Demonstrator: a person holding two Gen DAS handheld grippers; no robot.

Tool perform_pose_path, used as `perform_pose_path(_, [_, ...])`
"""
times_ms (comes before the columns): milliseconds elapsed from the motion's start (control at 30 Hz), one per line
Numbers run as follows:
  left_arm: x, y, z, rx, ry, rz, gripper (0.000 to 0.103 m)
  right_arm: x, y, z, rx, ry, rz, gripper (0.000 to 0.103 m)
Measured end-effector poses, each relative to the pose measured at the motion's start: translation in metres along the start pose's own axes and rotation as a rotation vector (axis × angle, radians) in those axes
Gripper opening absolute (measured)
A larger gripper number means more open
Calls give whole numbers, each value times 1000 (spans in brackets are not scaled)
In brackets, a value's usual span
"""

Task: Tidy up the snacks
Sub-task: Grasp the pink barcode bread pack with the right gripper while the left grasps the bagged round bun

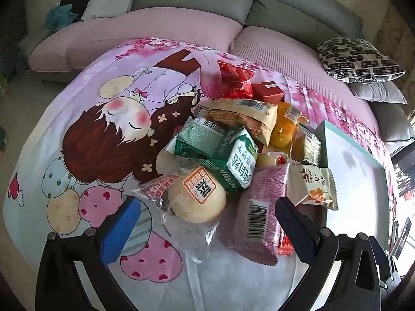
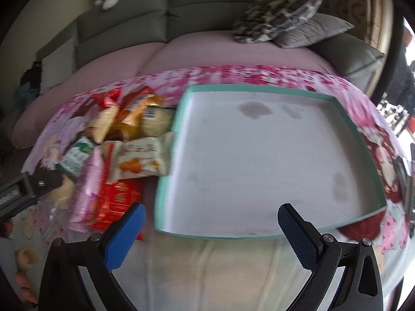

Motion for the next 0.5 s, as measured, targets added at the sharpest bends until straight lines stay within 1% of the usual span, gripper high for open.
perform_pose_path(67, [3,1,-5,15,24,13,103,2,-7,6,-21,-17,-8,103])
perform_pose_path(167, [9,5,-14,49,53,56,103,6,-15,7,-44,-2,-3,103])
perform_pose_path(200, [10,4,-14,57,56,68,103,7,-17,7,-46,-2,-4,103])
perform_pose_path(267, [10,0,-10,51,40,64,103,6,-20,9,-48,-10,-3,103])
perform_pose_path(333, [9,-6,-1,12,42,67,103,5,-22,14,-55,-15,-6,103])
perform_pose_path(433, [7,-14,15,-92,99,81,103,2,-28,24,-64,-43,-14,103])
perform_pose_path(500, [9,-19,24,-122,78,80,103,1,-31,33,-78,-65,-18,103])
Point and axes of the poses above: each gripper's, at about its wrist camera, not at the fingertips, and x roughly the way its jaws point, z to its left, y to its underside, the point moved 6 cm from there along x, roughly the way its jaws point, and after that the axes turned 13 degrees about -x, right-handed, at the moved point
